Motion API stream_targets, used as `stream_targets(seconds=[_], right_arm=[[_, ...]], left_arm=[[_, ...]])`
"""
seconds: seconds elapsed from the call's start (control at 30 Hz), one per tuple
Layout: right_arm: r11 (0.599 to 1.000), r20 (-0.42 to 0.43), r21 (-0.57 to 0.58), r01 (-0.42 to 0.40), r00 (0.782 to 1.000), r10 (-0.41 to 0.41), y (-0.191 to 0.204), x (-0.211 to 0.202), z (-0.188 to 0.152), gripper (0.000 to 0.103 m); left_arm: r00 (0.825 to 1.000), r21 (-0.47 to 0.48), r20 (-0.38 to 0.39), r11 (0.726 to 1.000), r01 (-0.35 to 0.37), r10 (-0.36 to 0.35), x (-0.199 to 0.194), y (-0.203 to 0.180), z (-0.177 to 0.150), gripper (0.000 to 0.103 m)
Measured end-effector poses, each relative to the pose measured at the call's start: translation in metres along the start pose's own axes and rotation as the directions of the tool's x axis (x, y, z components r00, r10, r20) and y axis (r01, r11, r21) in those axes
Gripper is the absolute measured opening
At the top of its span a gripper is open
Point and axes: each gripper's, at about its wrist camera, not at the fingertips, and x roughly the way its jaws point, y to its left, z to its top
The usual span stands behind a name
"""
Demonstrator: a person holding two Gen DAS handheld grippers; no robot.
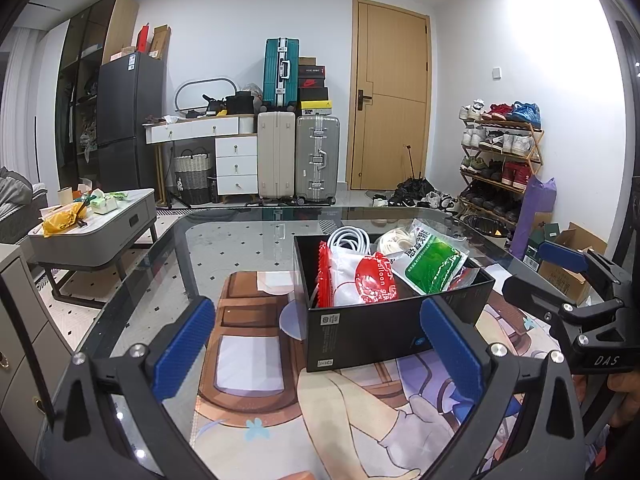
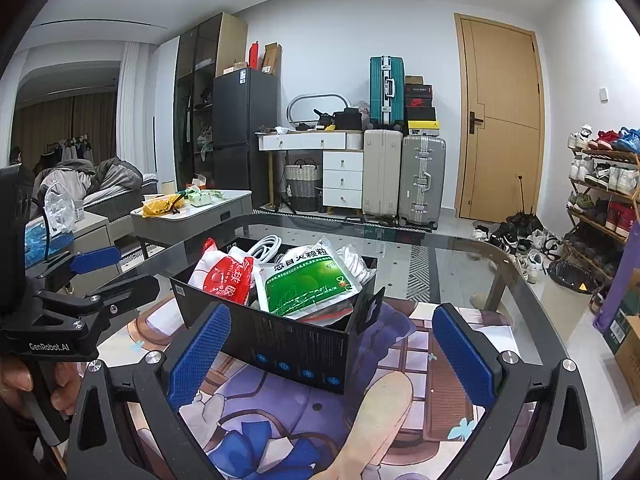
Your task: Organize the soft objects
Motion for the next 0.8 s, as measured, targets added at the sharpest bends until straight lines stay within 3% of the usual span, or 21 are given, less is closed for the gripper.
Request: stream_targets(seconds=[0.8], right_arm=[[1.0,0.001,0.0,0.001,1.0,-0.001,0.0004,-0.0001,-0.0001,0.102]], left_arm=[[1.0,0.001,0.002,1.0,-0.006,0.006,-0.0006,0.0,0.0,0.103]])
